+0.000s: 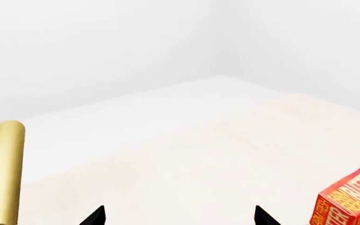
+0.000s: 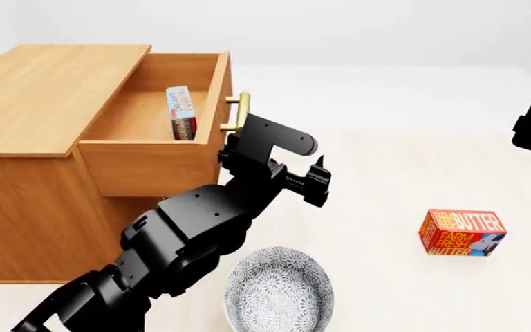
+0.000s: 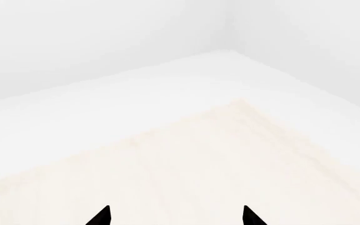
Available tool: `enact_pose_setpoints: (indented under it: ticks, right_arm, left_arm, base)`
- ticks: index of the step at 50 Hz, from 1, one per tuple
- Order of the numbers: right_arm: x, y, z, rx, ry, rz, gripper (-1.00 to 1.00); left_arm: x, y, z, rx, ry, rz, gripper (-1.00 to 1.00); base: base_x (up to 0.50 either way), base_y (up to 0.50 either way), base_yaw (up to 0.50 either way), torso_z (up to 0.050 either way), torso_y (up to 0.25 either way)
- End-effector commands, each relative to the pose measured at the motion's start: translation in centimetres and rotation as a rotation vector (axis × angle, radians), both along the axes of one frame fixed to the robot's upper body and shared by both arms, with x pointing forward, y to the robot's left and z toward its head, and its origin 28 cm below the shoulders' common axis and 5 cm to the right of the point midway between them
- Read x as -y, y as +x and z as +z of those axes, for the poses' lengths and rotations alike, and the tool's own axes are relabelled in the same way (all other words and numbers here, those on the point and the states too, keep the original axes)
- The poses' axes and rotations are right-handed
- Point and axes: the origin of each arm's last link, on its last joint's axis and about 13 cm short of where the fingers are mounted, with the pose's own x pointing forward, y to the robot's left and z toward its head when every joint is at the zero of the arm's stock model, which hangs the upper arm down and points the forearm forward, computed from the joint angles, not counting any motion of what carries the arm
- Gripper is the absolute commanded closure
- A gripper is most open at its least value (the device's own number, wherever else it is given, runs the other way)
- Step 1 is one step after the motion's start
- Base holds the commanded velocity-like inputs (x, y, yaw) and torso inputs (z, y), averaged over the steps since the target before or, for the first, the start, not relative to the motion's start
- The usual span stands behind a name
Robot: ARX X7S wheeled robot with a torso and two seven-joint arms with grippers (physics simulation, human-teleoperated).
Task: Put the chocolate pudding in the top drawer of the cabinet and close it.
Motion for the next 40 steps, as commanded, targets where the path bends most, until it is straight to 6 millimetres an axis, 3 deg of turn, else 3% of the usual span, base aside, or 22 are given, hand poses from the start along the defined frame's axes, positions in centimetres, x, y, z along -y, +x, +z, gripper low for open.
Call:
enact_pose_setpoints:
  ticks: [1, 24, 40]
  right_arm:
    - [0.0, 0.0, -0.5, -0.003, 0.012, -0.001, -1.0]
    - [-1.2, 1.6, -1.2, -0.01, 0.02, 0.036, -1.0]
    - [-1.2, 1.6, -1.2, -0.01, 0.021, 0.049, -1.0]
  left_arm:
    - [-3.6, 0.9, 0.0, 0.012, 0.027, 0.085, -1.0]
    - [-9.7, 0.7, 0.8, 0.024, 0.059, 0.217, -1.0]
    - [-12.5, 0.3, 1.1, 0.028, 0.065, 0.294, -1.0]
  base:
    - [0.0, 0.0, 0.0, 0.0, 0.0]
    - [0.0, 0.0, 0.0, 0.0, 0.0]
    - [0.0, 0.0, 0.0, 0.0, 0.0]
